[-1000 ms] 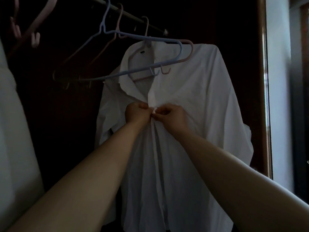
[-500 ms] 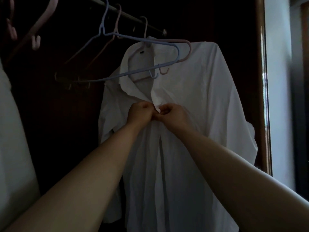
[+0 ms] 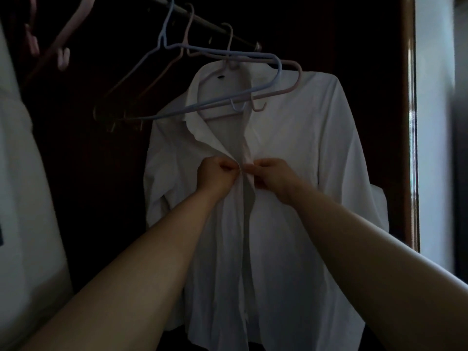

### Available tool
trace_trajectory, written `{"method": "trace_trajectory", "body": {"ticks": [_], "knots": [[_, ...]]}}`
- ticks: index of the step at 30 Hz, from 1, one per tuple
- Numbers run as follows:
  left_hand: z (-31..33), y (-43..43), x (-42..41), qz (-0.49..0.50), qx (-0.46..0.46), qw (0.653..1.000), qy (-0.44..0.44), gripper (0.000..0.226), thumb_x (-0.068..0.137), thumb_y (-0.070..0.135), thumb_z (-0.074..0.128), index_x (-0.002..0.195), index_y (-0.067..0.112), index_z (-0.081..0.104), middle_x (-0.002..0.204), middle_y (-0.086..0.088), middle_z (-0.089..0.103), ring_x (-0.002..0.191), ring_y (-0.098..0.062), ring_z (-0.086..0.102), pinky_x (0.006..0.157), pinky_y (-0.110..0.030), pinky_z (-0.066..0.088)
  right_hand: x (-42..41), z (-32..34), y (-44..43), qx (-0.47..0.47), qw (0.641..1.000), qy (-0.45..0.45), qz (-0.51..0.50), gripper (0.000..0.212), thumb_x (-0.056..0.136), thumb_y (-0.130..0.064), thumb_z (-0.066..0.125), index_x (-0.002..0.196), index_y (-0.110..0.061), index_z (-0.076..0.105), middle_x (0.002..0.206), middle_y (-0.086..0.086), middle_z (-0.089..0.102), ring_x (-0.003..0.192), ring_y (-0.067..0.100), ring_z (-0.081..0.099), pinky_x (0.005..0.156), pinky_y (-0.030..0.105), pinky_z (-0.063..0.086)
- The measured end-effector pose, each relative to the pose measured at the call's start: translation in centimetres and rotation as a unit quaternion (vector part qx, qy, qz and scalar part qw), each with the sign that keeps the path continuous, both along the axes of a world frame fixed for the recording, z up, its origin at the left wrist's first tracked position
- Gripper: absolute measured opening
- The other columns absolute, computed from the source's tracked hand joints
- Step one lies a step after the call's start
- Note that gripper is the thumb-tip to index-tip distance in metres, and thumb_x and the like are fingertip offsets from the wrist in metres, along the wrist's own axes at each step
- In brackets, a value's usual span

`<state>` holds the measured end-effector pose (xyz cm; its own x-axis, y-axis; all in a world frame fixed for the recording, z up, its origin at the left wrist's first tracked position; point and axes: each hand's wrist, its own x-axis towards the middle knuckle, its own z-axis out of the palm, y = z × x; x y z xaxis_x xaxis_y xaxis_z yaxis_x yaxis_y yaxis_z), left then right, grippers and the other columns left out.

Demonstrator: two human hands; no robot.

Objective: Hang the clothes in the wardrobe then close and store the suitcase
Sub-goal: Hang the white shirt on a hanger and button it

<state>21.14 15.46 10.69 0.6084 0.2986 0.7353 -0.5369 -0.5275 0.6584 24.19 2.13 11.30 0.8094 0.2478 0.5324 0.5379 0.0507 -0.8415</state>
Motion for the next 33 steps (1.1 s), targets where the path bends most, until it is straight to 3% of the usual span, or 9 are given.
{"method": "trace_trajectory", "body": {"ticks": [3,7,11,14,19,23,26,30,33], "knots": [[-0.4,-0.1,-0.1,0.012,0.025,1.000,-0.007,0.013,0.079,0.006,0.070,0.077,0.019,0.072,0.075,-0.001,0.069,0.076,-0.017,0.067,0.083,-0.034,0.057,0.1,-0.1,0.0,-0.060,0.994,-0.049,-0.083,0.023,0.086,-0.018,0.070,0.066,-0.010,0.061,0.060,0.007,0.052,0.058,0.015,0.049,0.059,0.026,0.044],[-1.0,-0.2,-0.7,-0.011,0.005,1.000,-0.020,0.017,0.077,0.005,0.071,0.075,0.022,0.072,0.075,-0.001,0.070,0.074,-0.016,0.067,0.082,-0.036,0.057,-0.3,-0.4,0.4,-0.075,0.985,-0.069,-0.141,0.020,0.088,-0.021,0.067,0.074,-0.007,0.069,0.052,0.001,0.052,0.034,0.001,0.043,0.039,0.014,0.035],[-1.1,0.2,-1.0,0.006,-0.009,1.000,-0.029,0.011,0.078,0.007,0.073,0.084,0.015,0.076,0.078,0.000,0.071,0.079,-0.016,0.069,0.084,-0.034,0.057,-0.7,-0.5,0.9,-0.044,0.992,-0.064,-0.096,0.017,0.087,-0.012,0.067,0.077,0.001,0.069,0.058,0.006,0.056,0.053,0.013,0.051,0.062,0.029,0.047],[-0.9,-0.2,-1.5,0.054,0.012,0.997,-0.047,0.010,0.078,0.008,0.072,0.086,0.011,0.077,0.085,-0.003,0.074,0.083,-0.014,0.069,0.082,-0.023,0.053,-0.7,-0.6,0.9,-0.035,0.994,-0.067,-0.084,0.017,0.085,-0.008,0.069,0.081,0.008,0.070,0.061,0.009,0.059,0.059,0.017,0.054,0.070,0.034,0.050],[-0.6,-0.4,-1.7,0.117,0.038,0.992,-0.042,0.006,0.077,0.010,0.071,0.082,0.013,0.071,0.085,-0.003,0.072,0.080,-0.014,0.065,0.070,-0.015,0.042,-1.2,1.2,0.3,-0.016,0.993,-0.075,-0.095,0.024,0.083,-0.009,0.070,0.060,-0.010,0.064,0.053,0.003,0.056,0.049,0.010,0.051,0.055,0.022,0.047],[-0.3,-0.5,-1.7,0.083,0.006,0.995,-0.061,0.028,0.073,0.006,0.068,0.064,0.024,0.048,0.067,0.012,0.056,0.064,-0.006,0.053,0.053,-0.005,0.037,-1.4,1.0,0.9,-0.065,0.989,-0.078,-0.106,0.025,0.085,-0.011,0.068,0.061,-0.009,0.062,0.052,0.004,0.054,0.046,0.011,0.049,0.055,0.023,0.046],[-0.1,0.1,-1.8,0.059,-0.021,0.997,-0.043,0.032,0.071,0.007,0.072,0.064,0.024,0.045,0.065,0.008,0.057,0.067,-0.011,0.057,0.058,-0.012,0.042,-1.1,0.4,1.2,-0.091,0.980,-0.093,-0.150,0.024,0.086,-0.014,0.067,0.064,-0.006,0.066,0.053,0.006,0.057,0.049,0.013,0.052,0.054,0.023,0.046],[0.7,0.6,-1.9,0.059,-0.009,0.998,-0.030,0.032,0.068,0.007,0.075,0.063,0.024,0.048,0.073,-0.002,0.066,0.076,-0.021,0.066,0.072,-0.030,0.055,-1.0,-0.4,1.4,-0.055,0.988,-0.084,-0.121,0.018,0.085,-0.011,0.068,0.076,0.003,0.070,0.057,0.008,0.059,0.055,0.017,0.056,0.064,0.031,0.052],[1.0,0.8,-2.0,0.072,0.026,0.996,-0.040,0.033,0.069,0.005,0.072,0.060,0.025,0.047,0.070,-0.003,0.065,0.077,-0.025,0.067,0.074,-0.035,0.056,-1.1,-0.5,1.4,-0.045,0.986,-0.096,-0.129,0.021,0.085,-0.013,0.067,0.078,0.006,0.070,0.056,0.007,0.058,0.055,0.016,0.054,0.057,0.028,0.047]]}}
